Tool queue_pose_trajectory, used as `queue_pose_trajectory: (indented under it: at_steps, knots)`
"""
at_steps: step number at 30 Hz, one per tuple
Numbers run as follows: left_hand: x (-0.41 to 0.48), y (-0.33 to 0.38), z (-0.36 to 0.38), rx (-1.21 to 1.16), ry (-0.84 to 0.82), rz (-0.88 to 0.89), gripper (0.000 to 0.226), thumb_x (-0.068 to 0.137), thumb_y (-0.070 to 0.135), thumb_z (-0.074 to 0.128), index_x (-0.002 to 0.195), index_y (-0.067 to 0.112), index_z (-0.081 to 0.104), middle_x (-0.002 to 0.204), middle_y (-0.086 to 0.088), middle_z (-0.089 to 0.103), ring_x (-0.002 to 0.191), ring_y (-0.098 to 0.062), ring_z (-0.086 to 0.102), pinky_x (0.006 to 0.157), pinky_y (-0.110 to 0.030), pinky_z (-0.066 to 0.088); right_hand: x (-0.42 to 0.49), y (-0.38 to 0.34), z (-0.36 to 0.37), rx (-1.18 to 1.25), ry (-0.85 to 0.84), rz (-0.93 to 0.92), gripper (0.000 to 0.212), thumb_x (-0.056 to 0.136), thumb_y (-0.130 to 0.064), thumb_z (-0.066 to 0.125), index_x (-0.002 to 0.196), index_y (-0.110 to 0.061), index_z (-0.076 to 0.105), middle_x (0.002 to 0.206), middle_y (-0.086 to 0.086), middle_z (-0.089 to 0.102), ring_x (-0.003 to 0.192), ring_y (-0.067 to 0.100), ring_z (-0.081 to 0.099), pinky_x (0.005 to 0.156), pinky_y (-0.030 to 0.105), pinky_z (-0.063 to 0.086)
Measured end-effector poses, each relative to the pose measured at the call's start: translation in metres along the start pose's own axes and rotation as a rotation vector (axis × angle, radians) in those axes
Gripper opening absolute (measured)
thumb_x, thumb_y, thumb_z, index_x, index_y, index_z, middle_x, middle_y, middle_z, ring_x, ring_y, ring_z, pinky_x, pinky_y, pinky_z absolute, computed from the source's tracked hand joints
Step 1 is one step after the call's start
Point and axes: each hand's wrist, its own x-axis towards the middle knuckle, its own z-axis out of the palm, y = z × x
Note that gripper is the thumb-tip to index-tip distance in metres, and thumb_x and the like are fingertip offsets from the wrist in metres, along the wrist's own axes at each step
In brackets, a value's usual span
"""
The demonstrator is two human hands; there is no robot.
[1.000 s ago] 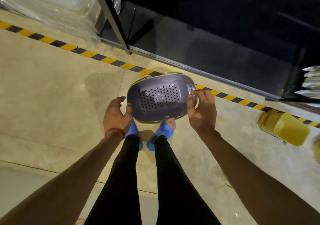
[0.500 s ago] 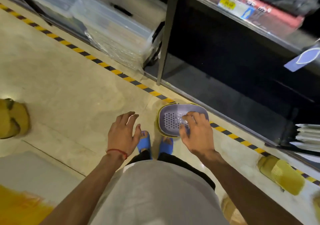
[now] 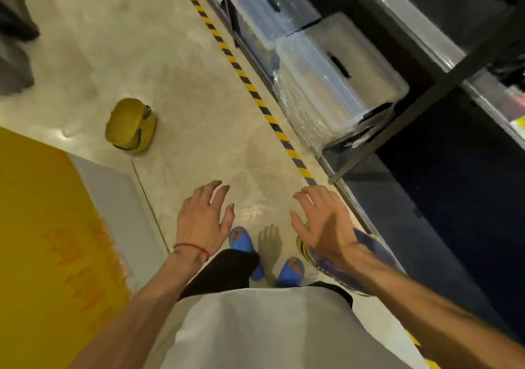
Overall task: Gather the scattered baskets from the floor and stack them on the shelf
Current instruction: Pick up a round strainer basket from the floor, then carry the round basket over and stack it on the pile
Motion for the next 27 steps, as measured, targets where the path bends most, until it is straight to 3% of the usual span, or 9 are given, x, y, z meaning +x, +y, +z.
queue_pose_trajectory:
  at_steps: [14,18,21,27]
  knots:
    - [0.069,-0.201,-0.015,-0.069,0.029,-0.384,0.047,0.099,0.047,0.039,0.132,0.019,0.057,0.138,-0.002,0.055,0.119,-0.025,0.052,0.088,-0.041,0.047,0.236,-0.127,0.067,-0.041,-0.124,-0.331,0.032,0.096,-0.031,0.057,0.119,-0.01,0.066,0.113,0.01,0.065,0.102,0.031,0.059,0.084,0.041,0.048]
    - [0.093,-0.261,-0.028,-0.034,0.028,-0.463,0.047,0.099,0.047,0.038,0.133,0.021,0.057,0.137,-0.001,0.056,0.118,-0.025,0.053,0.091,-0.041,0.045,0.306,-0.171,0.077,-0.069,-0.187,-0.307,0.032,0.098,-0.038,0.057,0.12,-0.018,0.067,0.119,0.002,0.067,0.11,0.024,0.06,0.092,0.037,0.049]
    - [0.111,-0.295,-0.031,-0.031,0.011,-0.534,0.045,0.099,0.046,0.039,0.131,0.022,0.058,0.135,-0.001,0.057,0.118,-0.024,0.053,0.096,-0.041,0.041,0.352,-0.187,0.087,-0.018,-0.157,-0.307,0.033,0.098,-0.037,0.056,0.118,-0.014,0.069,0.118,0.005,0.066,0.11,0.026,0.059,0.093,0.039,0.047]
    - [0.165,-0.351,-0.021,-0.064,-0.026,-0.675,0.043,0.098,0.046,0.043,0.13,0.021,0.057,0.136,-0.001,0.056,0.12,-0.024,0.052,0.095,-0.042,0.043,0.469,-0.202,0.128,0.033,-0.228,-0.437,0.028,0.099,-0.033,0.061,0.118,-0.013,0.068,0.119,0.007,0.067,0.111,0.028,0.06,0.095,0.042,0.049]
